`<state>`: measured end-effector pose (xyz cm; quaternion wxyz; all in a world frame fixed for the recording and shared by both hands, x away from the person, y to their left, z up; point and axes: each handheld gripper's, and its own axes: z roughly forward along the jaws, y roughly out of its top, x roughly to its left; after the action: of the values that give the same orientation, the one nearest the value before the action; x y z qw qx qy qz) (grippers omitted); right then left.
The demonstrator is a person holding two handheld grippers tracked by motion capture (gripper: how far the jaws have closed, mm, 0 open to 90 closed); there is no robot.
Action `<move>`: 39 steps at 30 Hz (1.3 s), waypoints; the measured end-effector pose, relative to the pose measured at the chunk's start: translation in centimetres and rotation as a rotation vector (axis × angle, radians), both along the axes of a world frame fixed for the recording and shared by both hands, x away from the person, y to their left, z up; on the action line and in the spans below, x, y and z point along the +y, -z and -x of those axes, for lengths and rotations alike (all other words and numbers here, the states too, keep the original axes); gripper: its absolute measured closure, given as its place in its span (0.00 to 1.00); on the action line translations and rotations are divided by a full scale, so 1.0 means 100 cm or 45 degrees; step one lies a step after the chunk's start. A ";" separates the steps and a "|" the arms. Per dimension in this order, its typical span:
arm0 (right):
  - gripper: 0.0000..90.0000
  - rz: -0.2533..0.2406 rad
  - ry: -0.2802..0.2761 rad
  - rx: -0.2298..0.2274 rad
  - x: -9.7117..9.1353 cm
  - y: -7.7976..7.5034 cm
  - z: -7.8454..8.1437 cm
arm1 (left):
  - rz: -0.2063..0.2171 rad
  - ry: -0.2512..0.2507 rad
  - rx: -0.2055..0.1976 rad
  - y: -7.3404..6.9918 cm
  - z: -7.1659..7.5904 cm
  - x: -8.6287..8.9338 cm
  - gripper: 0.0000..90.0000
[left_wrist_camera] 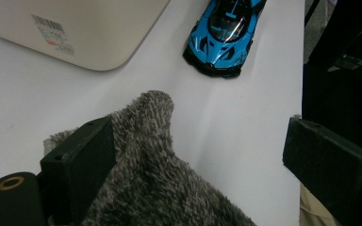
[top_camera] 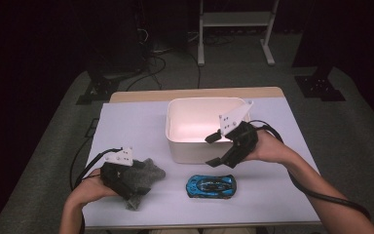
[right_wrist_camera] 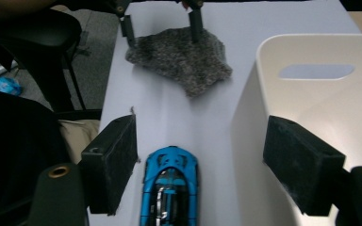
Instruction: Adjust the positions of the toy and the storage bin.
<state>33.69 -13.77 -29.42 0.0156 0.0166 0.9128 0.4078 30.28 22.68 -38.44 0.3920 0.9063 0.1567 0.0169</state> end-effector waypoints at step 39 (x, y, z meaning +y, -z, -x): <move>0.18 0.125 0.119 0.092 0.003 0.123 0.029 | -0.014 0.003 -0.004 -0.002 0.003 -0.001 0.10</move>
<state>30.80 -13.43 -41.72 0.0027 0.0732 0.9299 0.3605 29.99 22.62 -38.22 0.3874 0.9086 0.1550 0.0187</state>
